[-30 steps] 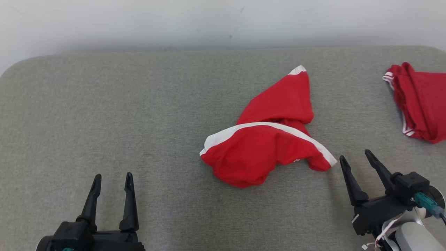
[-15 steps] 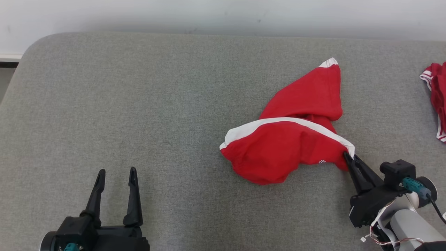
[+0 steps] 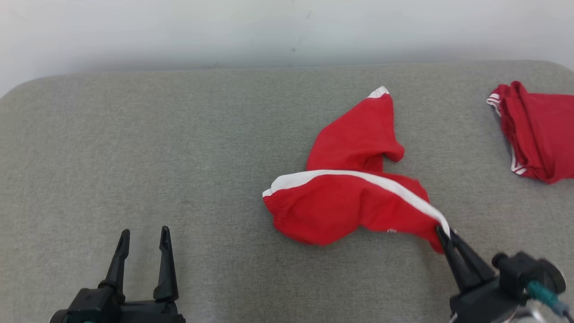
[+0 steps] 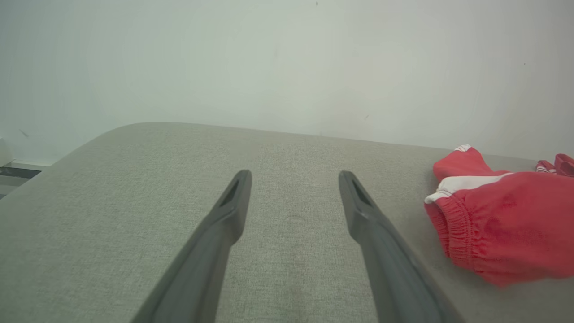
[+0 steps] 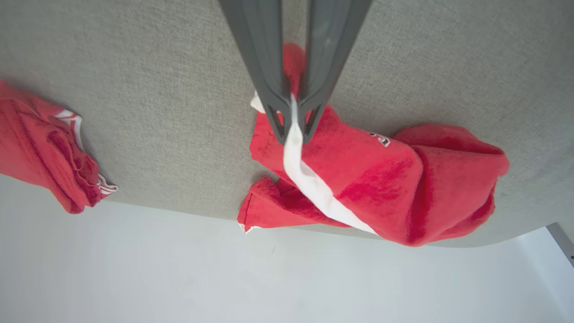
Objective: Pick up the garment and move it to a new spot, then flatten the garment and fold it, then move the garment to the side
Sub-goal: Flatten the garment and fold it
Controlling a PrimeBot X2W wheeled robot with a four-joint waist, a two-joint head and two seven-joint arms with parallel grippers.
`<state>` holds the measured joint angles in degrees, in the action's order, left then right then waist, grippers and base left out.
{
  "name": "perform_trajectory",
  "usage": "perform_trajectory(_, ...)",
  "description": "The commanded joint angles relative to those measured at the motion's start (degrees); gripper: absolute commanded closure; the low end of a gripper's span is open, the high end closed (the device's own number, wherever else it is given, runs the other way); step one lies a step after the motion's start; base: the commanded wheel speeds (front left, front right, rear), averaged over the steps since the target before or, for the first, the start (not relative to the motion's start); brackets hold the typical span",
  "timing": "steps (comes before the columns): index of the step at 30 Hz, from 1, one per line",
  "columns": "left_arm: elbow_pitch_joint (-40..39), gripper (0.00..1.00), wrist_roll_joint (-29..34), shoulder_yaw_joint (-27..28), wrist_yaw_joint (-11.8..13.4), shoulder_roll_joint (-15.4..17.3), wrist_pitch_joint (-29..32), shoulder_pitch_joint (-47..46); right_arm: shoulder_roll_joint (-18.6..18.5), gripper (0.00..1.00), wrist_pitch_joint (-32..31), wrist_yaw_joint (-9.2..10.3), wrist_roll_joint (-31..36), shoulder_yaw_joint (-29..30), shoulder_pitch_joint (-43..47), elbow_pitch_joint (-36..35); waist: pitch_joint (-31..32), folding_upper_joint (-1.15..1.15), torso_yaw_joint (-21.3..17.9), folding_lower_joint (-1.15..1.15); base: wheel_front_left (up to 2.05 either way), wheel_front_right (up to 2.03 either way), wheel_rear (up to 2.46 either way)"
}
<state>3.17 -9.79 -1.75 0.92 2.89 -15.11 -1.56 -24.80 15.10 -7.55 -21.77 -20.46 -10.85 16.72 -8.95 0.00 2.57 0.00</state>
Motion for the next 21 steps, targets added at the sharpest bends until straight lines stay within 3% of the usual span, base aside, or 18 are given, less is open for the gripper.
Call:
perform_trajectory(1,0.09,0.00,0.37,0.07,-0.24,0.00,-0.02,0.73,-0.23,1.00,0.06,0.16,0.48,0.19,2.59,-1.12,0.91,0.00,-1.74,0.00,0.00,0.00,0.00)
perform_trajectory(6,0.30,0.00,0.51,0.17,-0.25,0.01,-0.02,0.90,1.10,1.00,0.07,0.16,0.23,0.48,8.46,-1.91,1.14,0.00,-2.87,0.00,0.00,0.00,0.00)
perform_trajectory(7,0.37,0.00,0.52,0.30,-0.25,0.02,-0.02,1.01,1.69,0.62,0.06,0.16,-0.07,0.74,8.92,-1.93,1.23,0.00,-3.10,0.00,0.00,0.00,0.00)
perform_trajectory(8,0.40,0.00,0.51,0.44,-0.23,0.01,-0.02,1.04,2.25,0.00,0.06,0.16,-0.21,1.09,9.27,-1.95,1.37,0.00,-3.33,0.00,0.00,0.00,0.00)
perform_trajectory(21,0.62,0.00,0.98,1.85,-0.87,0.01,-0.02,2.23,9.25,0.00,0.06,0.16,0.35,10.46,11.17,-9.17,3.95,0.00,-4.37,0.00,0.00,0.00,0.00)
